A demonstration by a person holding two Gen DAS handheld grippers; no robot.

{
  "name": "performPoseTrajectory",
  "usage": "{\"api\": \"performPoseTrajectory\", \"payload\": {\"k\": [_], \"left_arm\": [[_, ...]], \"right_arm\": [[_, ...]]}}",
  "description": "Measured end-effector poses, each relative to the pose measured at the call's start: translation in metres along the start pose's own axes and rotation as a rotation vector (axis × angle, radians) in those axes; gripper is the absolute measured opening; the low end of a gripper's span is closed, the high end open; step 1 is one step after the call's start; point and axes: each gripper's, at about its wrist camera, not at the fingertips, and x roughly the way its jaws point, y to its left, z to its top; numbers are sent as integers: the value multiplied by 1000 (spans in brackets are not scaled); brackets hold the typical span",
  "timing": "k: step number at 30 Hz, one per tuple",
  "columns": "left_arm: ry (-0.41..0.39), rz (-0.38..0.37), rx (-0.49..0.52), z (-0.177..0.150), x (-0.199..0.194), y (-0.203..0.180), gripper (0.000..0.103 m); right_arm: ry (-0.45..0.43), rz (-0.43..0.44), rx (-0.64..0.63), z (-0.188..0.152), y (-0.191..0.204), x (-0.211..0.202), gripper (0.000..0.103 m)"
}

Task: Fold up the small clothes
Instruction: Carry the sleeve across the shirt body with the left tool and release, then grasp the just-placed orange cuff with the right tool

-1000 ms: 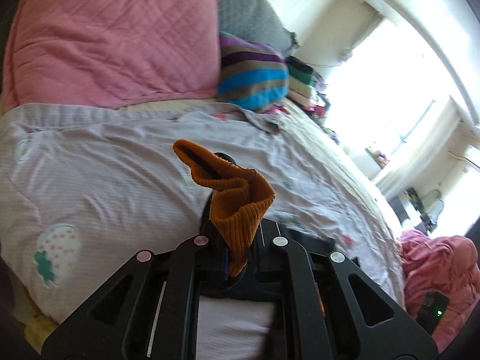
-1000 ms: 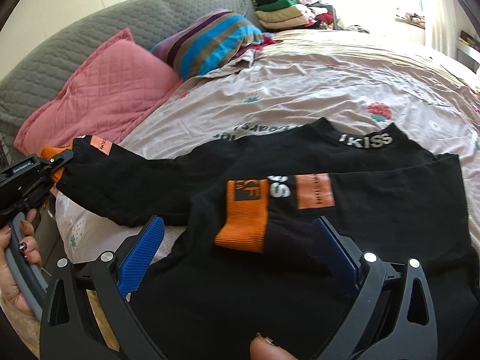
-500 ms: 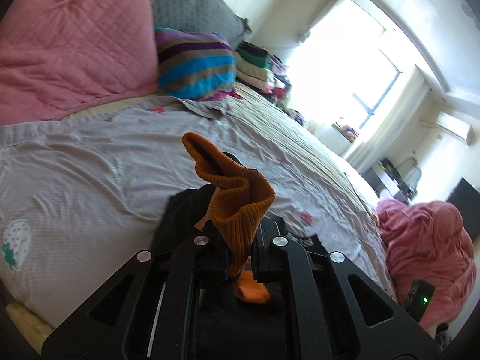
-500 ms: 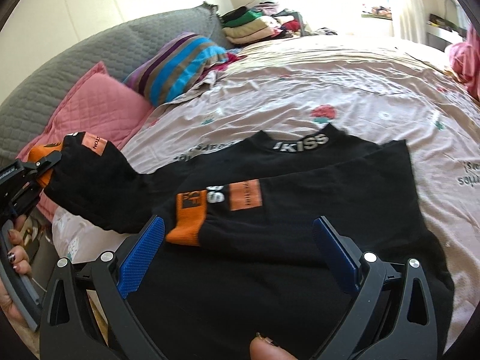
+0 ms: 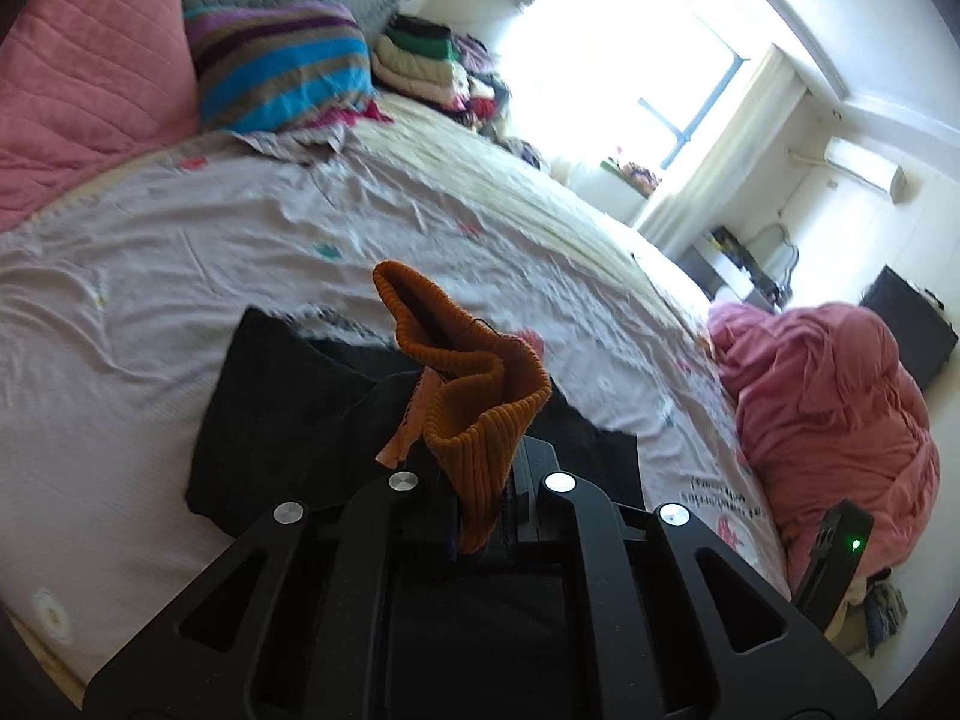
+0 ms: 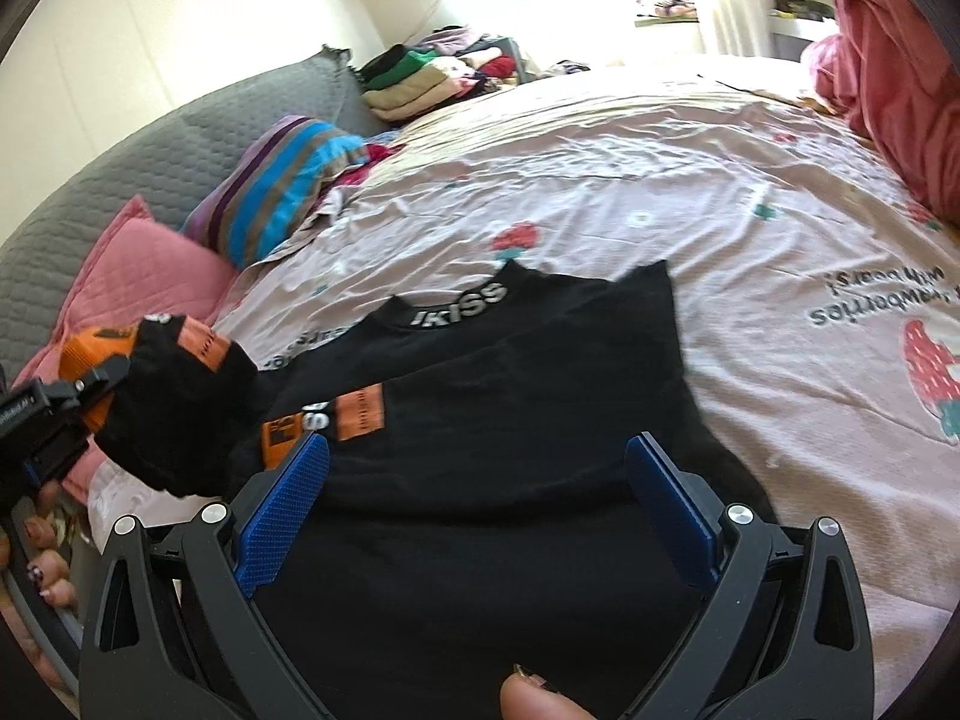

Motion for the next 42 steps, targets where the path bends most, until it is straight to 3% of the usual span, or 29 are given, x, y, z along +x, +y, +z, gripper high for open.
{"api": "performPoseTrajectory", "payload": {"k": [14,16,18,21,24,30,36,42], "left_arm": [[228,-24,60,-51,77,-20,4],[265,-49,68,-57,84,-22,10],[292,-74,59,-61,87,-22,27],[314,-85,78,-68,89,-23,40],[309,-95,78,-67,84,-19,56],[249,-67,53,-52,65,-5,67],[186,38,32,-40,46,18,84],[122,103,-10,-29,24,42,92]], "right_arm": [[16,-49,61,-5,-36,-1,98],[19,-52,61,-6,-37,0,98],[22,-53,62,-6,-36,1,98],[34,-46,63,-7,-35,4,98],[72,-13,63,-10,-31,13,98],[153,48,18,-23,-7,34,98],[234,64,-25,-38,21,59,98],[258,63,-24,-41,37,79,76]]}}
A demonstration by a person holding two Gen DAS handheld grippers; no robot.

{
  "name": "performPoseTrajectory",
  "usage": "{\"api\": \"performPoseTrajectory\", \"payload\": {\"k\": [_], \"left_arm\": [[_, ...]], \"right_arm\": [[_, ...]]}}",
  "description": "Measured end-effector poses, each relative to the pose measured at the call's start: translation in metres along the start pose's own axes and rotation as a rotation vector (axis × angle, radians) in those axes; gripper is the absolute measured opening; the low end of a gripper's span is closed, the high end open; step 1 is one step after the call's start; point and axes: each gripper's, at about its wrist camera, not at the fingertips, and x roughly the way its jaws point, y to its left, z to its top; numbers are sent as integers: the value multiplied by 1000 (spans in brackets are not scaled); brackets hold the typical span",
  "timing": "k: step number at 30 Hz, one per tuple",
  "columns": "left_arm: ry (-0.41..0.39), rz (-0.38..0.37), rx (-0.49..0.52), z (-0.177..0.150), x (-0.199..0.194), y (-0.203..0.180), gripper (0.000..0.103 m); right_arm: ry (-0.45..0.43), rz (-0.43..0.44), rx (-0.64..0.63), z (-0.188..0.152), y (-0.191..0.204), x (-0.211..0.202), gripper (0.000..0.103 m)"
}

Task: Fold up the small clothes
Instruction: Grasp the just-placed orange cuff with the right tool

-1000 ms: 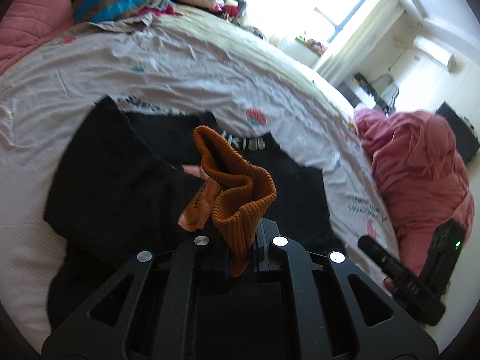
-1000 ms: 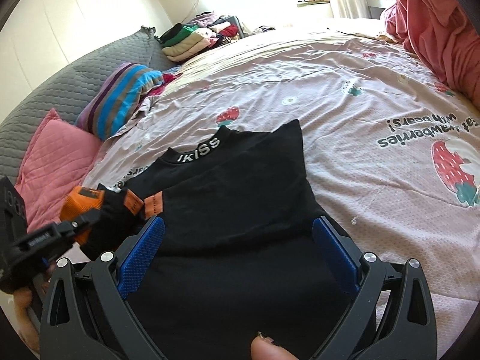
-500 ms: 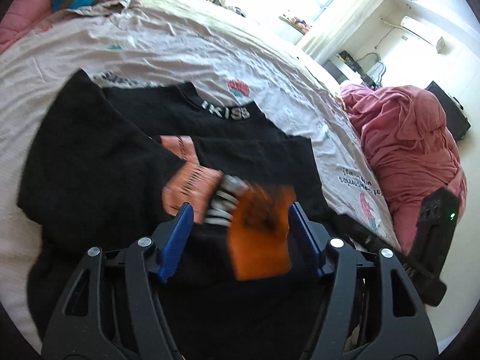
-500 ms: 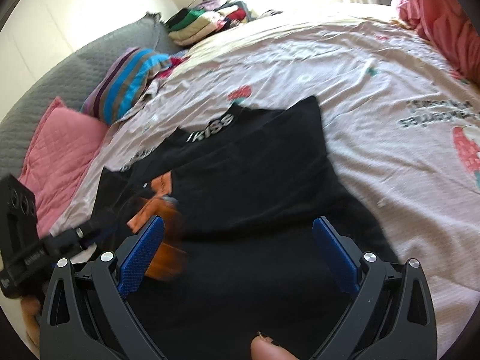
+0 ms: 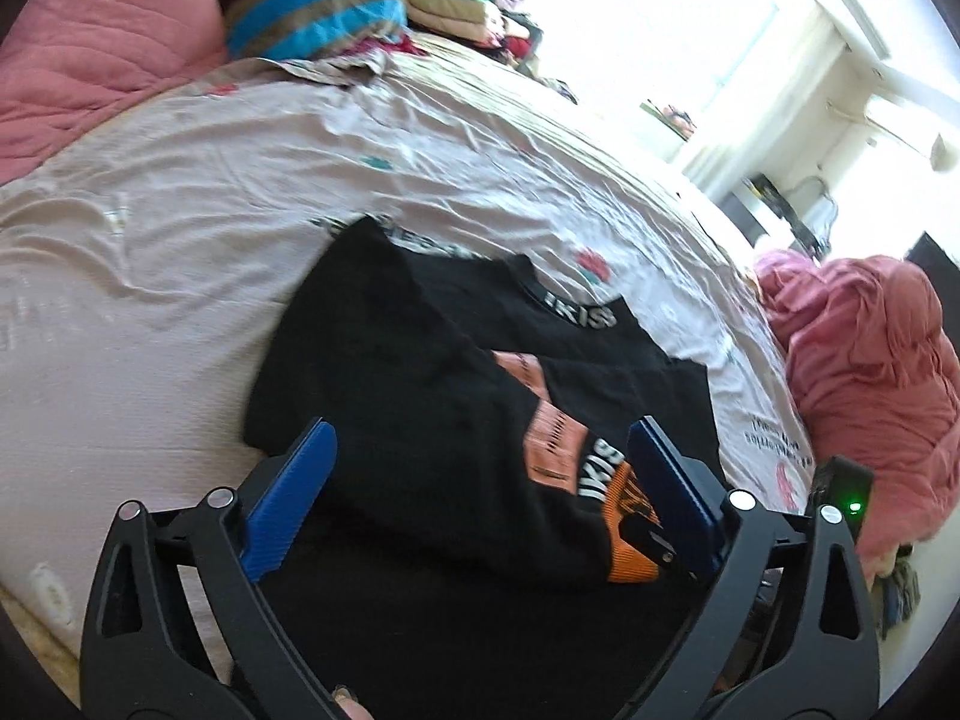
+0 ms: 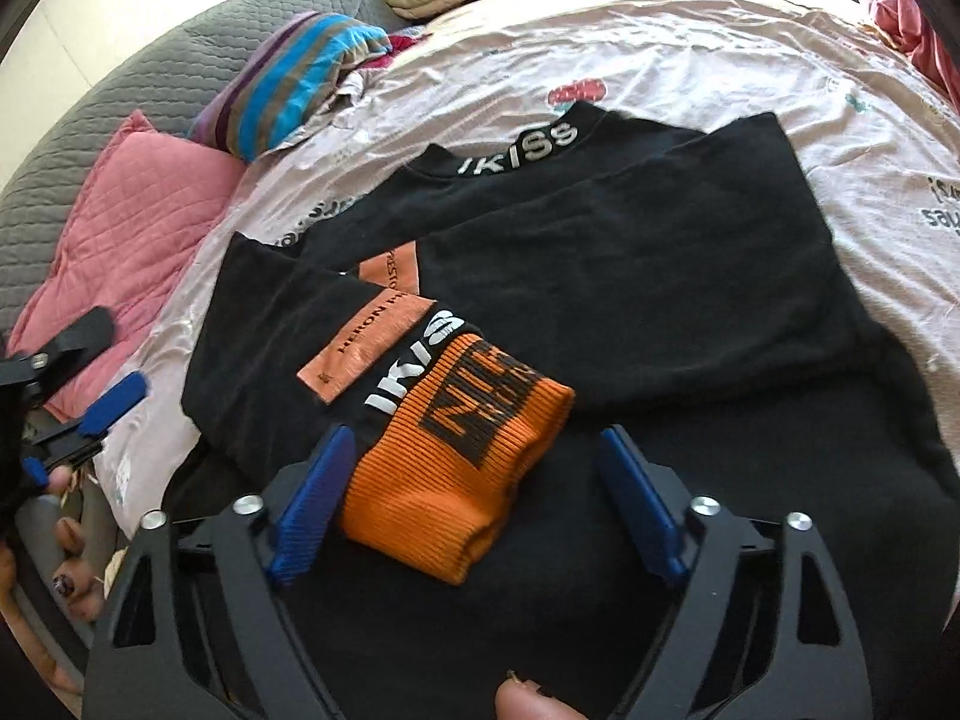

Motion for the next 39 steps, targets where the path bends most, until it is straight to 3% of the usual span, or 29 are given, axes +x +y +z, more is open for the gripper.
{"api": "performPoseTrajectory", "payload": {"k": [2,4,6,8,10,18,22,26,30,39], "left_arm": [[-24,17,-10,2,-9,7,93],[-40,30,-9,3,-15,11,93],[-60,50,-9,5,-22,16,93],[-75,64,-15,6,-28,21,93],[-88,73,-26,7,-32,26,93],[-106,77,-69,8,-42,44,93],[-115,78,-84,9,-46,50,93],[-116,83,-89,11,-45,51,93],[-105,89,-76,11,-40,47,93],[-43,104,23,17,-4,18,93]], "right_arm": [[-1,-2,2,1,2,5,60],[-3,-7,10,2,4,7,56],[-7,8,11,3,5,7,41],[-14,20,-11,4,9,4,15],[-38,8,-47,6,15,-4,8],[-152,45,-235,39,49,-48,7],[-268,-15,-383,59,69,-79,7],[-350,-113,-440,77,60,-92,7],[-351,-184,-423,84,36,-83,7],[-299,-236,-327,75,-14,-63,7]]}}
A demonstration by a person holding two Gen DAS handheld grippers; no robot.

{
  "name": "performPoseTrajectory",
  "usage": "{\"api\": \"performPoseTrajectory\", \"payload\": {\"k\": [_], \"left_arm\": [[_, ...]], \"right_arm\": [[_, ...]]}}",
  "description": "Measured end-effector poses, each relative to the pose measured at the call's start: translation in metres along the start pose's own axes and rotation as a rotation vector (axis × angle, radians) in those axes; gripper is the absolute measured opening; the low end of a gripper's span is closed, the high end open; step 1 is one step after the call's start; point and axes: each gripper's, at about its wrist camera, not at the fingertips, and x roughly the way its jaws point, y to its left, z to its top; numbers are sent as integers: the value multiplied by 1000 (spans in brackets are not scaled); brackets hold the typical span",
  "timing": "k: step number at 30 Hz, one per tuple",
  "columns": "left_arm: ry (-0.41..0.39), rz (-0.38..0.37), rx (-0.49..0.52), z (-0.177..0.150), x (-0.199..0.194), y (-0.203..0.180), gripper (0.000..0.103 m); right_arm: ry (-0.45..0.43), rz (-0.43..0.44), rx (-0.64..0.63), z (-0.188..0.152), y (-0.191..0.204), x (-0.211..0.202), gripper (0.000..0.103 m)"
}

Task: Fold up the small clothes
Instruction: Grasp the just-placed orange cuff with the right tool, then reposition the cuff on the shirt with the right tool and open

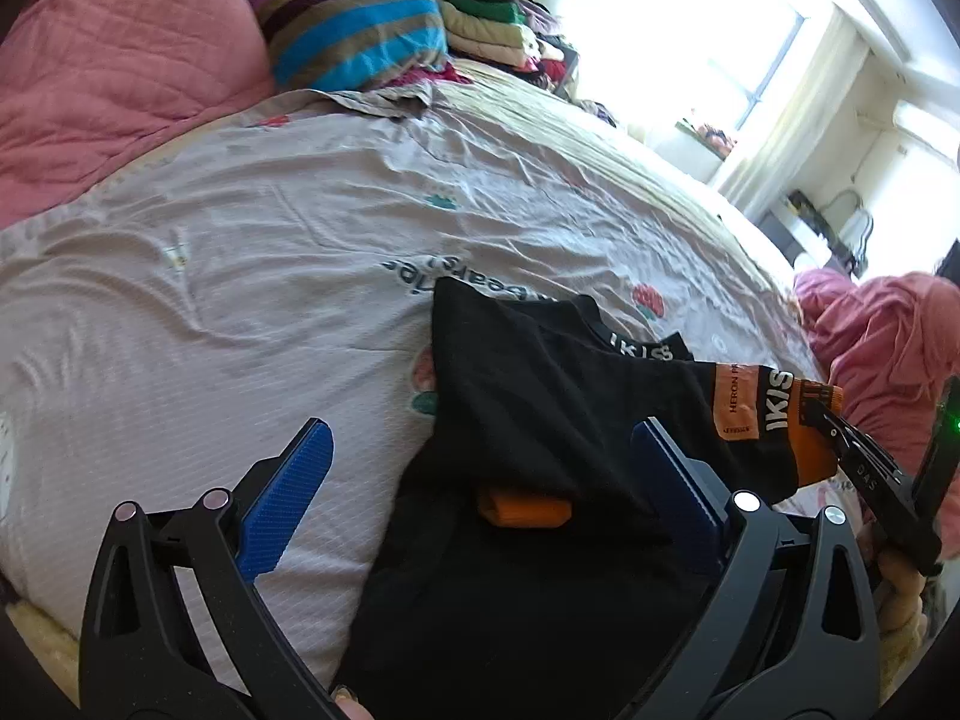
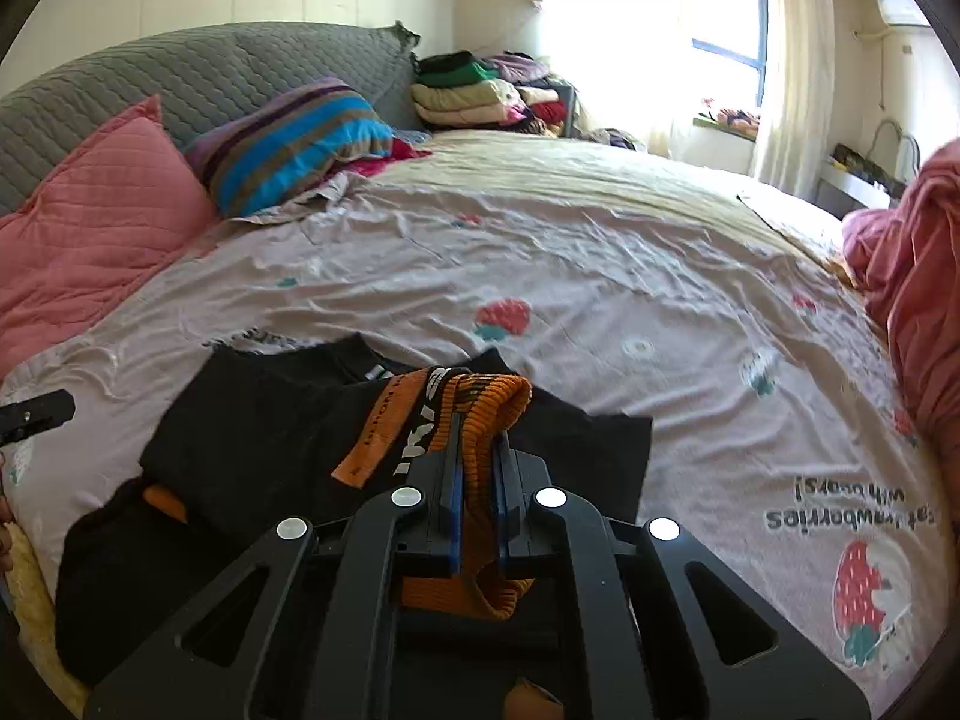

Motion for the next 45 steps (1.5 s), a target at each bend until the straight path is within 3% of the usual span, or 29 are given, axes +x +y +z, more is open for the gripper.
{"api": "performPoseTrajectory", "payload": {"k": [16,24,28,30,32,34,40,45], "left_arm": [[95,20,152,4,55,-45,93],[143,26,178,2,75,-49,87],[145,17,182,2,77,-49,81],[148,16,188,1,78,-51,73],[151,15,192,1,79,-51,70],[157,9,193,-1,79,-51,67],[230,30,189,-12,98,-43,66],[233,33,199,-20,103,-36,66]], "right_arm": [[65,-16,43,-23,-16,21,7],[88,-41,45,-26,-18,29,9],[98,-63,61,-29,-21,32,16],[92,-84,72,-29,-22,31,25],[69,-96,86,-28,-22,27,41],[56,-98,90,-27,-20,24,41],[96,-17,4,-28,7,28,41],[157,95,-14,-34,29,37,41]]}}
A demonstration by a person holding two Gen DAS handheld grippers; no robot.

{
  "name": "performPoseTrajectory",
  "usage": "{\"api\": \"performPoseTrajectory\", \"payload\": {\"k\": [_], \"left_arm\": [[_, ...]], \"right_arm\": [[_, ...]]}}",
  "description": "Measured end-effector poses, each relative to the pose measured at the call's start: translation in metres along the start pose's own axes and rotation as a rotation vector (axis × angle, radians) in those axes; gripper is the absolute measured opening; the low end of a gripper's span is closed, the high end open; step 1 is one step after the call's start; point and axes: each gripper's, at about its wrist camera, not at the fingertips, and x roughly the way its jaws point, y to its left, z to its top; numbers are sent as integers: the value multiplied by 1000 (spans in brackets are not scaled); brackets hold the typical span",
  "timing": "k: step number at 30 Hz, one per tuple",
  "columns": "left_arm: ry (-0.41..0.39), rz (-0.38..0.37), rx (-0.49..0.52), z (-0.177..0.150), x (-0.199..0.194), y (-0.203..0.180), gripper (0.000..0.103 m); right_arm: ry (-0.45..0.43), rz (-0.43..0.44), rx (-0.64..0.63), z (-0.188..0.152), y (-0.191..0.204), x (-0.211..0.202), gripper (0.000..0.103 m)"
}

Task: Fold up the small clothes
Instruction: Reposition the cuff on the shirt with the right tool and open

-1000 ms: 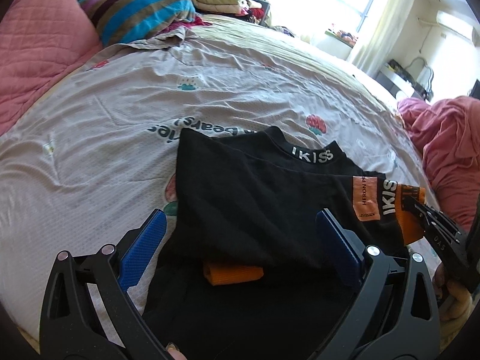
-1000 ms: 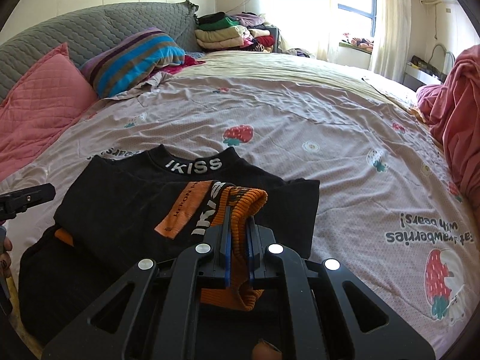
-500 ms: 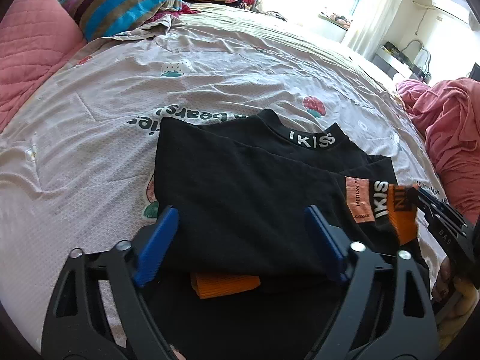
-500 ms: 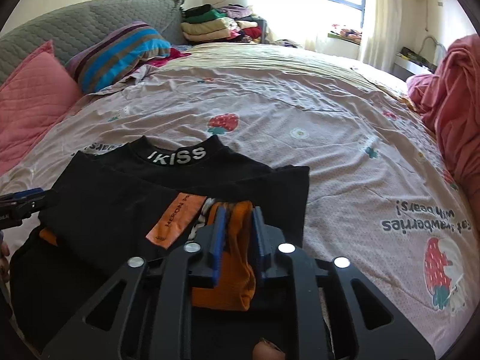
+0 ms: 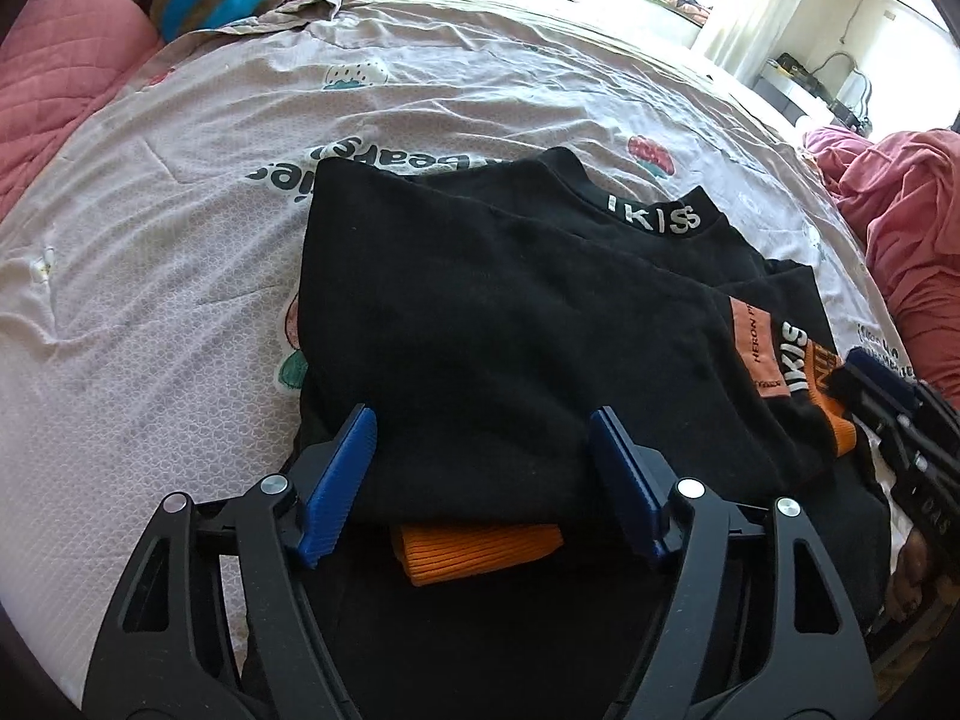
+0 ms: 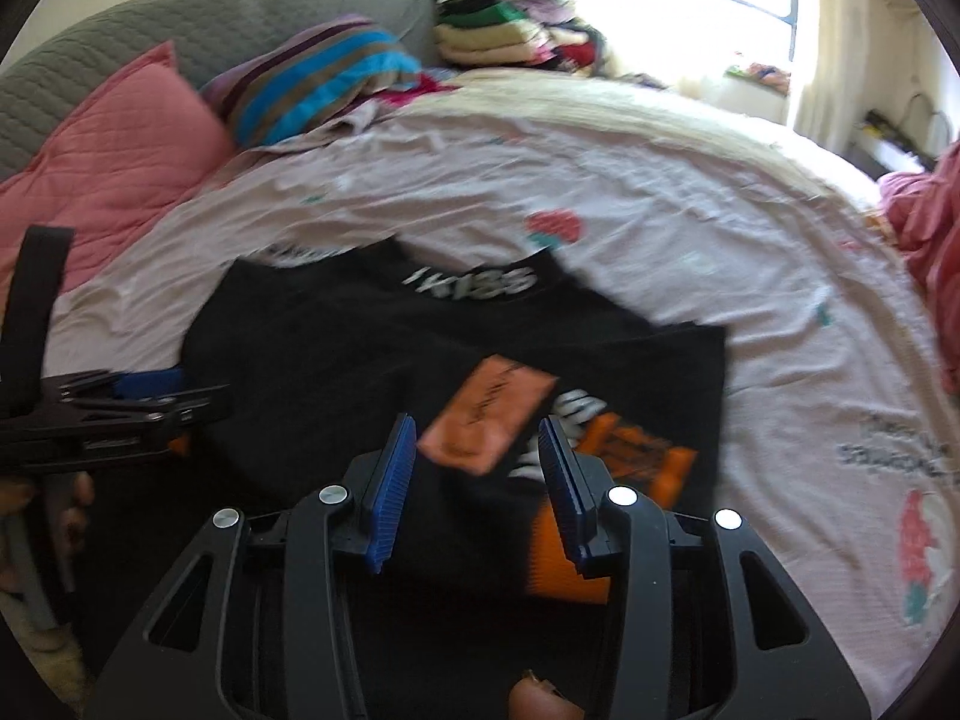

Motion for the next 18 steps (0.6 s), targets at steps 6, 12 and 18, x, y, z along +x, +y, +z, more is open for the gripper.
{"api": "performPoseTrajectory", "payload": {"k": [6,12,18], "left_arm": [[-2,-7,3,-2,-1,1,66],[-4,8,17,-5,-4,-1,66],[-12,11,21,-7,-10,-2,66]], "right_arm": [[154,-26,-19,-14,6,37,42],[129,-30,-11,-18,9,35,43],[82,3,38,-20,5,13,47]]}}
